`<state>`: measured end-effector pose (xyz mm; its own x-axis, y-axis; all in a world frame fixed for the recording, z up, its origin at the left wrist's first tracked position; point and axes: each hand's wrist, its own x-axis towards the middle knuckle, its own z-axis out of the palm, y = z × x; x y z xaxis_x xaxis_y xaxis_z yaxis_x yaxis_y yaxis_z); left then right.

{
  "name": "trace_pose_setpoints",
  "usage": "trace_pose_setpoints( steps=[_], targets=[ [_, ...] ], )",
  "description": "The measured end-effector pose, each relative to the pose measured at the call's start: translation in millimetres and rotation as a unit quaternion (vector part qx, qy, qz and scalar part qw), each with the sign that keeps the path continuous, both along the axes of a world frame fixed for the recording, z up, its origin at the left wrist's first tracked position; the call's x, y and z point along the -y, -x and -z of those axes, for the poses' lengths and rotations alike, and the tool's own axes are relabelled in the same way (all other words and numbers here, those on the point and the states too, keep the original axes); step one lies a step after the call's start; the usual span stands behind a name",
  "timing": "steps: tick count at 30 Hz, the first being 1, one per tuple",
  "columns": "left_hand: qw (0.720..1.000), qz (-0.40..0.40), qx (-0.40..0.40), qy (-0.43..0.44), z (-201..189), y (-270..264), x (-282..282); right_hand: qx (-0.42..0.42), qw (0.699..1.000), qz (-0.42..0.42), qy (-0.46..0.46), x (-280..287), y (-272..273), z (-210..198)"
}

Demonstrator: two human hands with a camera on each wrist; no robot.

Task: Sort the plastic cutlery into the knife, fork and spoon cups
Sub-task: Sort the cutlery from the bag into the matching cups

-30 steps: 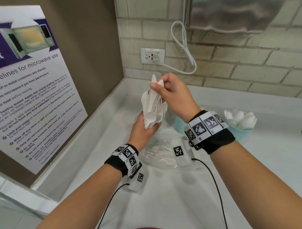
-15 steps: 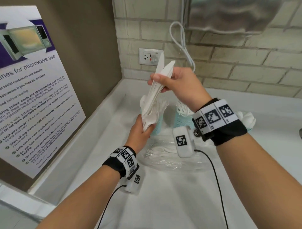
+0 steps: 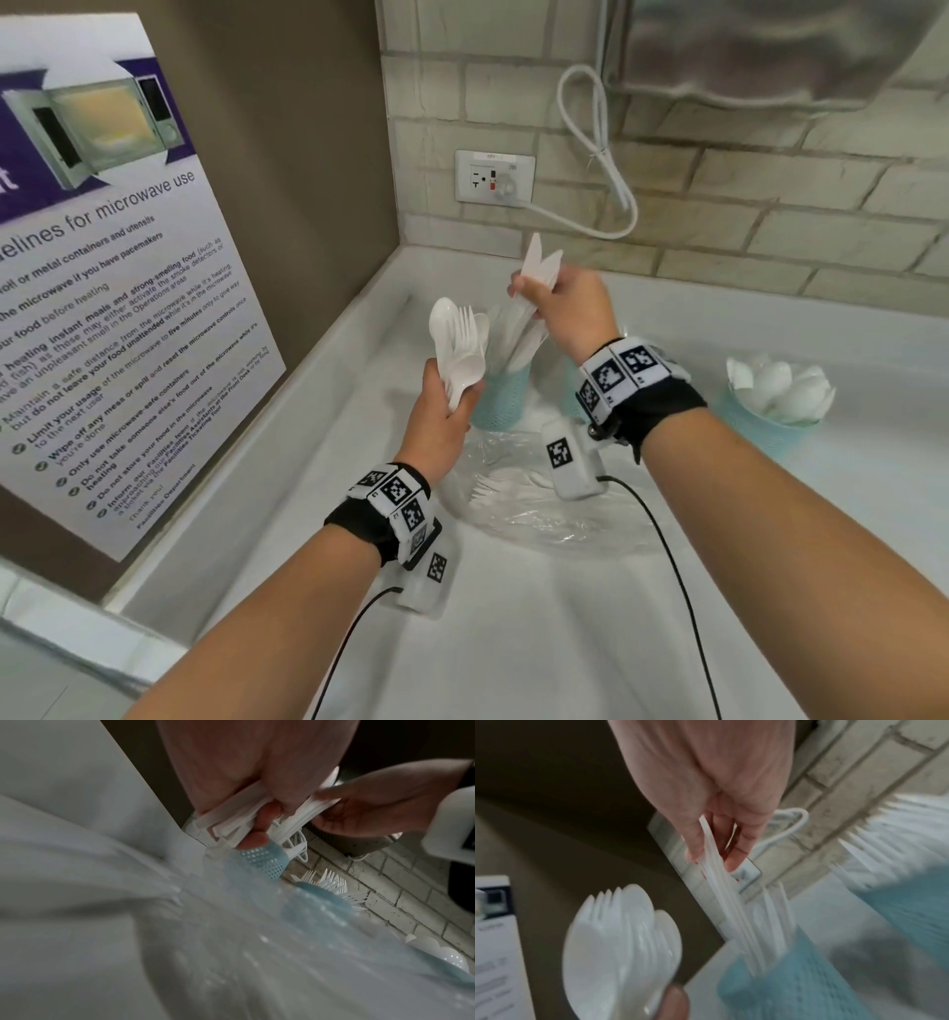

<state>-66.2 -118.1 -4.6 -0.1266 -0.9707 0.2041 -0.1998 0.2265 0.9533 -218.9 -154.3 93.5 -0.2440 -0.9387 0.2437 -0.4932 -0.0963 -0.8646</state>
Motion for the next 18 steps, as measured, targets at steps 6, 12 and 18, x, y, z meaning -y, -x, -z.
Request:
trace_pose_setpoints(
  steps=[6, 12, 18],
  targets=[
    [0.999, -0.001, 0.043, 0.006, 2, 0, 2, -0.006, 0.999, -0.032, -0.043, 1, -6, 6],
    [0.995, -0.029, 0.096, 0.03, 3, 1, 5, -0.104, 0.985, -0.051, 0.126, -25, -25, -15],
    [0.994, -0.022, 0.103, 0.044, 1, 5, 3, -0.335, 0.937, -0.055, 0.086, -38, -31, -13]
  ],
)
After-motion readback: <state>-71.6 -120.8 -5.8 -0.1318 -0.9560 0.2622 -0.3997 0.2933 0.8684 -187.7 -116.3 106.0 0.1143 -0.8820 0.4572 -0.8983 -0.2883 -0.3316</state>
